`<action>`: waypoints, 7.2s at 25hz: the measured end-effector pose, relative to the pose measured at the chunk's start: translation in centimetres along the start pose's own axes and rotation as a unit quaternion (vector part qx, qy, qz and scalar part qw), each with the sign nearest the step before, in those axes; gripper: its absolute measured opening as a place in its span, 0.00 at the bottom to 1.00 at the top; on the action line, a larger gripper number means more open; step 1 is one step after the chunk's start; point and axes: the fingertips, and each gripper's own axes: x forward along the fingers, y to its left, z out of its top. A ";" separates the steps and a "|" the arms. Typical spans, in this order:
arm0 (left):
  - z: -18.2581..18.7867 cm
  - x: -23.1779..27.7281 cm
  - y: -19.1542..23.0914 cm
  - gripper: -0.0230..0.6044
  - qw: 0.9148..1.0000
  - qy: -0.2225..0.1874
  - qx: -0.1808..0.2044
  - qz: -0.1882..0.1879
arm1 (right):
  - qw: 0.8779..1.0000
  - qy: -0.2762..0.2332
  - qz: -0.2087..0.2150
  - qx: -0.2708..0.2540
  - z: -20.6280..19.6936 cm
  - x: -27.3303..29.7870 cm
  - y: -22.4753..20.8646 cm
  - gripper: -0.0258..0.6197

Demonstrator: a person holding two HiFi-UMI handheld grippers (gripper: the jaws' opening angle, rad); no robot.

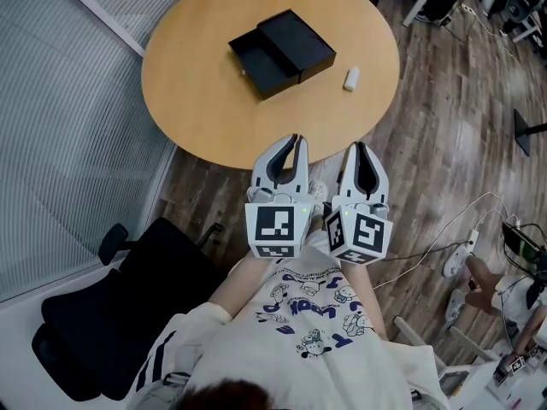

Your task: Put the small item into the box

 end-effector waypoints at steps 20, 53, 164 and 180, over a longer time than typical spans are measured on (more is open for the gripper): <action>1.0 16.4 -2.8 0.09 0.999 0.026 -0.011 0.029 | 0.999 0.023 0.029 -0.002 2.2 13.4 -10.3 0.11; -9.5 28.5 -1.5 0.09 0.979 0.196 -0.037 -0.028 | 0.988 0.143 -0.047 0.031 -6.8 21.1 -15.0 0.11; -12.9 22.8 17.2 0.26 0.938 0.231 -0.176 0.187 | 0.971 0.200 0.127 -0.005 -9.4 28.5 0.3 0.11; -15.1 23.5 18.1 0.26 0.924 0.258 -0.196 0.202 | 0.967 0.220 0.129 -0.007 -11.0 29.5 0.1 0.11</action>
